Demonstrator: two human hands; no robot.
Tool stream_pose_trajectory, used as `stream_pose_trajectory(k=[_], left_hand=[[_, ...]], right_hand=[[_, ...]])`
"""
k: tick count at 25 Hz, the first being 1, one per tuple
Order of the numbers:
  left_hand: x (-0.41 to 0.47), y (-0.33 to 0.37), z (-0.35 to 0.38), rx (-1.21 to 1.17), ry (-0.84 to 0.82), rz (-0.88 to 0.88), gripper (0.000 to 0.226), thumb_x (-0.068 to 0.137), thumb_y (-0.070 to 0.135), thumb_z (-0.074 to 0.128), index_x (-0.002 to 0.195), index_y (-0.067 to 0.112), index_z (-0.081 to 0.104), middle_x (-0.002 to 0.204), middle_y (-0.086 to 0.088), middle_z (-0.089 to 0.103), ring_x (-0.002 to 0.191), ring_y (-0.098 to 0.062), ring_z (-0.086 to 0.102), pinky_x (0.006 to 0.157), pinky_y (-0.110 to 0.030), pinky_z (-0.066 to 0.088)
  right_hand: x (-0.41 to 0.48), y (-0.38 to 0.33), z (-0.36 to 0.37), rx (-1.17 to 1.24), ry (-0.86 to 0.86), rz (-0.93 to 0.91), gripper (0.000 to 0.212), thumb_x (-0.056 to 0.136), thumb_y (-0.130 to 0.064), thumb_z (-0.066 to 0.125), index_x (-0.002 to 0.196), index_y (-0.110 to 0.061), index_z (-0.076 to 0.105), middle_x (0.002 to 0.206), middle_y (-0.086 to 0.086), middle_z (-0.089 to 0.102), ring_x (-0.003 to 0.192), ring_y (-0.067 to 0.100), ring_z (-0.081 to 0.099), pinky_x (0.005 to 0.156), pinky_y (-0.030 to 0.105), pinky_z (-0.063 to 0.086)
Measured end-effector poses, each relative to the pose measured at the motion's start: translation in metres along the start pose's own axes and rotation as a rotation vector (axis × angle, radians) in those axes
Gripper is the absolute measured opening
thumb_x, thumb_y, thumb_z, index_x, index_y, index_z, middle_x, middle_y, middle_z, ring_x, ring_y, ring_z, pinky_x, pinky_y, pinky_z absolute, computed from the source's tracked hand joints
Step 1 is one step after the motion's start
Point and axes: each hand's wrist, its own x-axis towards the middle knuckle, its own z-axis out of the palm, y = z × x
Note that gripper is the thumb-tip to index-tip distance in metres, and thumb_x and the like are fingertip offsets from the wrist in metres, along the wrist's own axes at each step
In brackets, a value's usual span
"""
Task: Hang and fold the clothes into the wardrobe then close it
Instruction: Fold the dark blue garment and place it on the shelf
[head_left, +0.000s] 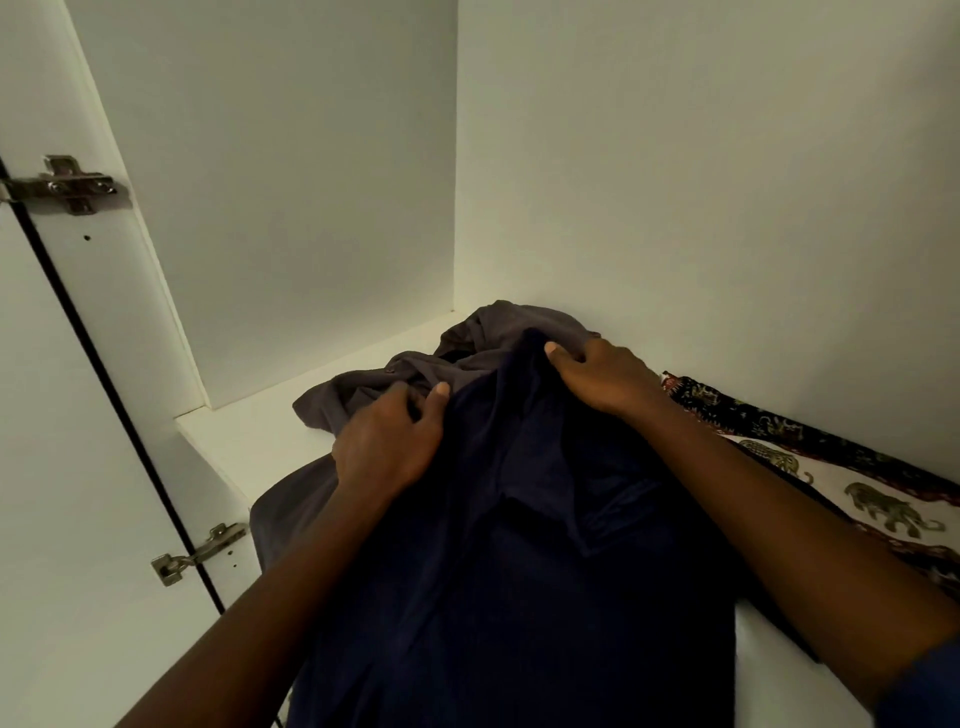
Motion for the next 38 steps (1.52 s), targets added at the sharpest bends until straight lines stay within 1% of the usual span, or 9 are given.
stream_pose_trajectory(k=[4, 11, 14, 18, 22, 26, 32, 35, 38], left_hand=[[0.028, 0.052, 0.009, -0.06, 0.162, 0.212, 0.027, 0.098, 0.05, 0.055, 0.102, 0.024, 0.061, 0.099, 0.006, 0.064, 0.09, -0.019, 0.06, 0.083, -0.04, 0.048], [0.118, 0.106, 0.064, -0.028, -0.416, 0.12, 0.04, 0.096, 0.049, 0.064, 0.096, 0.011, 0.075, 0.101, -0.005, 0.073, 0.092, -0.019, 0.065, 0.083, -0.033, 0.051], [0.114, 0.115, 0.088, -0.19, -0.26, 0.125, 0.032, 0.099, 0.043, 0.062, 0.096, 0.013, 0.072, 0.095, -0.004, 0.073, 0.088, -0.018, 0.065, 0.081, -0.035, 0.052], [0.104, 0.125, 0.107, -0.232, 0.003, 0.131, 0.029, 0.103, 0.048, 0.052, 0.11, 0.021, 0.061, 0.095, 0.006, 0.06, 0.089, -0.018, 0.058, 0.078, -0.034, 0.041], [0.108, 0.109, 0.126, -0.189, -0.046, 0.21, 0.03, 0.102, 0.051, 0.051, 0.102, 0.021, 0.056, 0.087, 0.001, 0.065, 0.086, -0.023, 0.064, 0.075, -0.037, 0.046], [0.11, 0.103, 0.133, -0.278, -0.035, 0.165, 0.03, 0.1, 0.051, 0.054, 0.1, 0.021, 0.058, 0.098, -0.002, 0.068, 0.099, -0.029, 0.066, 0.081, -0.037, 0.043], [0.129, 0.095, 0.128, -0.333, -0.346, 0.11, 0.033, 0.096, 0.051, 0.059, 0.108, 0.02, 0.062, 0.111, -0.005, 0.07, 0.108, -0.028, 0.065, 0.091, -0.038, 0.047], [0.141, 0.09, 0.12, -0.612, -0.584, 0.077, 0.029, 0.095, 0.045, 0.064, 0.091, 0.016, 0.064, 0.085, -0.006, 0.065, 0.082, -0.023, 0.063, 0.073, -0.032, 0.051], [0.143, 0.088, 0.099, -0.893, -0.702, -0.011, 0.031, 0.097, 0.043, 0.063, 0.086, 0.014, 0.063, 0.091, -0.005, 0.07, 0.086, -0.025, 0.066, 0.079, -0.035, 0.055]], right_hand=[[-0.006, 0.009, 0.004, 0.28, 0.101, 0.014, 0.026, 0.097, -0.048, 0.055, 0.095, -0.023, 0.061, 0.097, 0.0, 0.067, 0.1, 0.026, 0.065, 0.08, 0.035, 0.046], [-0.064, 0.047, -0.014, -0.131, -0.116, 0.052, 0.068, 0.077, -0.086, 0.049, 0.098, -0.023, 0.062, 0.099, 0.0, 0.068, 0.096, 0.024, 0.066, 0.08, 0.037, 0.052], [-0.079, 0.064, -0.018, 0.029, -0.373, 0.02, 0.072, 0.077, -0.055, 0.079, 0.133, -0.023, 0.047, 0.124, 0.001, 0.062, 0.109, 0.022, 0.063, 0.093, 0.037, 0.052], [-0.08, 0.08, -0.028, 0.156, -0.443, 0.007, 0.083, 0.079, -0.014, 0.082, 0.145, -0.028, 0.032, 0.122, 0.001, 0.06, 0.102, 0.015, 0.063, 0.086, 0.028, 0.053], [-0.079, 0.098, -0.036, 0.362, -0.458, 0.123, 0.065, 0.079, -0.017, 0.082, 0.131, -0.033, 0.047, 0.112, 0.007, 0.068, 0.098, 0.022, 0.069, 0.093, 0.043, 0.058], [-0.086, 0.093, -0.046, 0.662, -0.293, 0.333, 0.026, 0.095, -0.02, 0.071, 0.117, -0.021, 0.059, 0.108, 0.01, 0.065, 0.089, 0.018, 0.065, 0.07, 0.038, 0.061], [-0.106, 0.045, -0.058, 0.907, -0.278, 0.465, 0.052, 0.085, 0.003, 0.074, 0.128, -0.02, 0.056, 0.099, 0.009, 0.065, 0.068, 0.019, 0.062, 0.052, 0.027, 0.054], [-0.092, 0.0, -0.057, 0.872, -0.151, 0.463, 0.047, 0.089, 0.011, 0.062, 0.128, -0.014, 0.053, 0.081, 0.008, 0.062, 0.05, 0.014, 0.057, 0.044, 0.023, 0.048], [-0.072, -0.052, -0.05, 1.013, -0.164, 0.407, 0.037, 0.096, -0.007, 0.066, 0.129, -0.008, 0.05, 0.104, 0.012, 0.063, 0.064, 0.025, 0.071, 0.057, 0.03, 0.06]])
